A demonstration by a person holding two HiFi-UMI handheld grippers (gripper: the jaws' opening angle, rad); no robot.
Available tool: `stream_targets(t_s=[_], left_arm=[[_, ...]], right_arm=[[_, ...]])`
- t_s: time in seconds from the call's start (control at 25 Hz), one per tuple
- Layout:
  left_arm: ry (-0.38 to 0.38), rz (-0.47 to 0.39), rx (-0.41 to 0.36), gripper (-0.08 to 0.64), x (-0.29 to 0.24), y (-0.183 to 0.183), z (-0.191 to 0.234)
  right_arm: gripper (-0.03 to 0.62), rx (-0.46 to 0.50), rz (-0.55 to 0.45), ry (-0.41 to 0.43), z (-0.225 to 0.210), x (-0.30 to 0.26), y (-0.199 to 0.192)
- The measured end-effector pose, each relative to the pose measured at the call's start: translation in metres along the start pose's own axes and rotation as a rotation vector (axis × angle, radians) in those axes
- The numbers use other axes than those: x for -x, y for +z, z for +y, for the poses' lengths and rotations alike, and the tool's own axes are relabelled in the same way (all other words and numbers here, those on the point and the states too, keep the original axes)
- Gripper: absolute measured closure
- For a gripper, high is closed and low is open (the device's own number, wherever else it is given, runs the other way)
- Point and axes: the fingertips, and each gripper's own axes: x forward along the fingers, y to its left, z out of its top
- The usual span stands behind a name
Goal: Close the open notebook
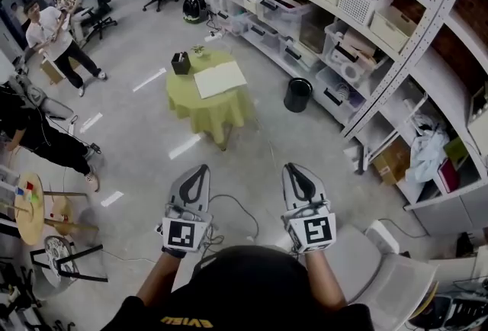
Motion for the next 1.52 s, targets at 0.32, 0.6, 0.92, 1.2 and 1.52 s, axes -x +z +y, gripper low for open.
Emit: stream_targets(t_s=[0.32,0.6,0.92,1.2,1.52], left_arm=[[0.032,0.015,0.016,0.554,0.003,-0.003,0.011],[0.019,0.000,0.022,0.508,0.002,-0.002,0.010],[-0.051,0.036,0.051,0.056,-0.003,-0.011,0.001],[-0.067,0.013,0.014,-0.025,-0.001,-0.010,-0.004],[-0.055,0.013,-0.030,-0.023,-0.005,-0.004,0.002]], right_arm=[[0.502,-0.023,-0.048,0.050,0.011,-0.010,0.008],[0.358,-0.018,-0.022,0.053,0.015,-0.007,0.006],[0.041,-0.064,-0.061,0.004,0.002,-0.007,0.005],[0.021,-0.038,-0.064,-0.030,-0.003,-0.008,0.002],[0.021,-0.053,-0.047,-0.008,-0.004,-0.015,0.002]])
